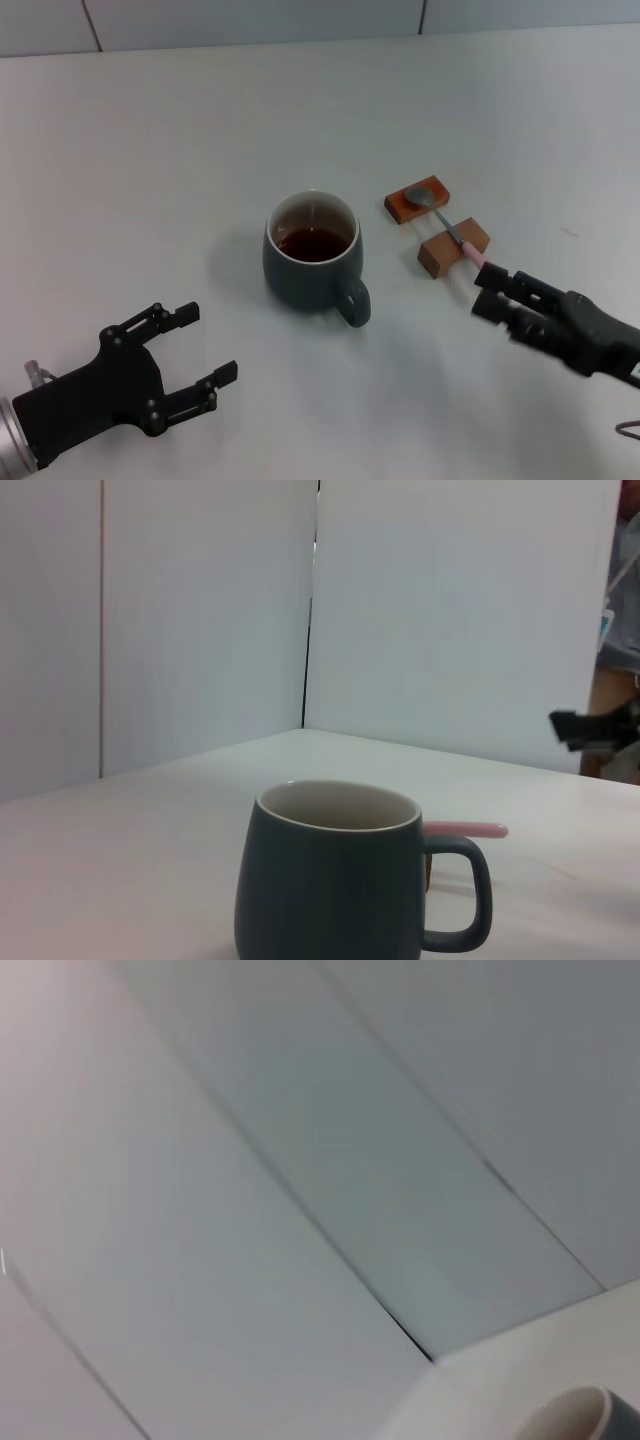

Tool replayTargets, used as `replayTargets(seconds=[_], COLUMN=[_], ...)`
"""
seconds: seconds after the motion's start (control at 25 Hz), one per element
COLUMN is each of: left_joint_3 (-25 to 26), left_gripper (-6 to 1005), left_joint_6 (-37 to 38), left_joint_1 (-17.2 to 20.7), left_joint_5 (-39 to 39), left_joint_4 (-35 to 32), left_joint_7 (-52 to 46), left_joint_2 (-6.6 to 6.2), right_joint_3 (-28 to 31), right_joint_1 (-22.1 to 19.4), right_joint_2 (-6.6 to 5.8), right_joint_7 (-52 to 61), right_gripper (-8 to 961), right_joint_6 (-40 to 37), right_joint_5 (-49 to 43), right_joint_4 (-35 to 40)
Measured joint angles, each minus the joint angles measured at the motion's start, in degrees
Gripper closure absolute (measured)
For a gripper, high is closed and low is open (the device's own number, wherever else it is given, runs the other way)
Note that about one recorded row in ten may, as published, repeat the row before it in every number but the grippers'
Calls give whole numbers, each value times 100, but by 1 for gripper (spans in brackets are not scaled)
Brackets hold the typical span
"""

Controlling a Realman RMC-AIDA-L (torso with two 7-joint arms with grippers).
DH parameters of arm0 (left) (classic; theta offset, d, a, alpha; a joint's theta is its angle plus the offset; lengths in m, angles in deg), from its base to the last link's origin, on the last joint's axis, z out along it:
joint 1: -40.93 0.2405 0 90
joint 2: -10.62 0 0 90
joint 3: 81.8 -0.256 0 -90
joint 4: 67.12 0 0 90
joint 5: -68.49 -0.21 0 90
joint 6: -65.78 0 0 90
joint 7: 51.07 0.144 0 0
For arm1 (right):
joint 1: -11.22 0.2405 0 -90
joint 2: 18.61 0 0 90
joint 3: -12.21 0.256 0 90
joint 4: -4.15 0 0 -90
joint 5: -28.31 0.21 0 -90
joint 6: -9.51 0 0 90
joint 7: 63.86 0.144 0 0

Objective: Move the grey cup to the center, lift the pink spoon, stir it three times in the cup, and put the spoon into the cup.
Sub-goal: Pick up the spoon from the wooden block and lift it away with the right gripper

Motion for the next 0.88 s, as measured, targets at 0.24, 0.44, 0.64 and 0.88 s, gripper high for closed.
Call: replayTargets(seconds=[0.24,0.44,0.64,0.88], left_joint_3=[0,0,0,10], left_gripper=[190,190,190,190], left_joint_6=[21,71,93,143], left_joint_1=[-21,-32,-46,-45], left_joint_5=[6,6,6,3], left_joint_4=[4,12,22,25], left_joint_7=[3,-1,-20,-46], left_joint_2=[-3,-6,-7,-7], right_joint_3=[671,943,974,976], right_joint_1=[-252,-574,-702,-661], right_joint_2=[47,50,51,51], right_joint_7=[2294,3673,4302,4431], right_gripper=[177,177,177,176], right_joint_6=[280,744,1006,1278], right_joint_5=[23,25,28,24], right_joint_4=[-89,-117,-122,-130])
